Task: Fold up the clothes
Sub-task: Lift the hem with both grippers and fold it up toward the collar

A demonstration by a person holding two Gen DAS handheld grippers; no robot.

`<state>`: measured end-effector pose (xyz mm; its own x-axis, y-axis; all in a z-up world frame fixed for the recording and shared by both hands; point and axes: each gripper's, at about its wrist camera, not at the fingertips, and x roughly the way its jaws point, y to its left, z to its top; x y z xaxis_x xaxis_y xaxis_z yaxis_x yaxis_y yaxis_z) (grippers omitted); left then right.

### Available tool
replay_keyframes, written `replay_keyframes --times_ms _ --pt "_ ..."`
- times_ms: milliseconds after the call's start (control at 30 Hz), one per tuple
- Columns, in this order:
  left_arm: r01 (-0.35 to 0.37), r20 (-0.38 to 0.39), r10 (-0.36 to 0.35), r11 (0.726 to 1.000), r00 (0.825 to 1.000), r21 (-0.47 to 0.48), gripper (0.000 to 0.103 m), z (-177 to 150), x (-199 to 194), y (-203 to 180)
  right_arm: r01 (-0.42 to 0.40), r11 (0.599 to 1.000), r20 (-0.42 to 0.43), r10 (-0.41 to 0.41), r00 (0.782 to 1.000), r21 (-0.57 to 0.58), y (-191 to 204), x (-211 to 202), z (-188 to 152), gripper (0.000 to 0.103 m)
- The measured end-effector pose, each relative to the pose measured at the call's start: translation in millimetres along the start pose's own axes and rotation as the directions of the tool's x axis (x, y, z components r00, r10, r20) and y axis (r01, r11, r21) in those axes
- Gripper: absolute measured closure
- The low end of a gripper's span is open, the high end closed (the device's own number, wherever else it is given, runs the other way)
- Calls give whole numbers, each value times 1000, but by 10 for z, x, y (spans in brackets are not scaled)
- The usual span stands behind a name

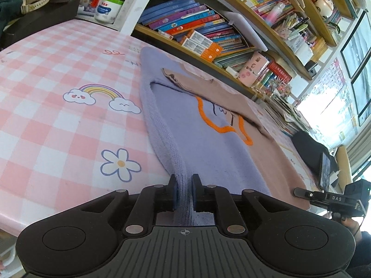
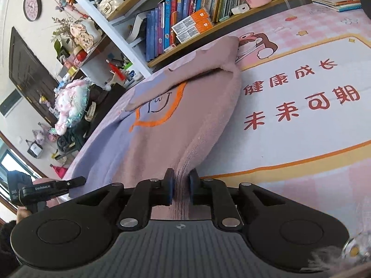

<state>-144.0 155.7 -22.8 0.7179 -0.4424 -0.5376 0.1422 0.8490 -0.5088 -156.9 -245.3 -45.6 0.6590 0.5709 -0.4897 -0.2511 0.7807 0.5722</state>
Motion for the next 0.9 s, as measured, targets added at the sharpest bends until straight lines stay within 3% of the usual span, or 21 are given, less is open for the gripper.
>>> replay_keyframes --times_ms 133,233,367,500,600,667,800,900 --pt "9 2 -9 1000 1000 9 98 -17 19 -28 4 1000 -4 -4 1000 -10 15 17 3 91" --pt "38 13 -38 999 999 -26 99 -25 -19 20 1 1000 -11 -1 1000 -16 18 -16 0 94" --pt "83 17 -82 995 996 -56 99 -68 -132 59 -68 997 3 68 998 19 -15 -176 -38 94" --pt "106 -4 -107 990 994 -90 99 -186 -135 64 -59 998 -13 59 998 34 -9 -206 -117 94" --pt "151 25 -149 980 988 -129 99 -160 -156 99 -74 996 -14 74 997 55 -23 -178 -130 94" --pt "210 72 -201 965 977 -156 99 -76 -198 120 -114 991 15 113 994 69 -24 -215 -80 94" --pt "350 163 -320 914 933 -204 99 159 -188 161 -219 969 131 203 970 118 -68 -295 133 94" --pt "398 200 -360 895 911 -203 99 339 -86 139 -257 957 186 231 955 132 -75 -248 300 94"
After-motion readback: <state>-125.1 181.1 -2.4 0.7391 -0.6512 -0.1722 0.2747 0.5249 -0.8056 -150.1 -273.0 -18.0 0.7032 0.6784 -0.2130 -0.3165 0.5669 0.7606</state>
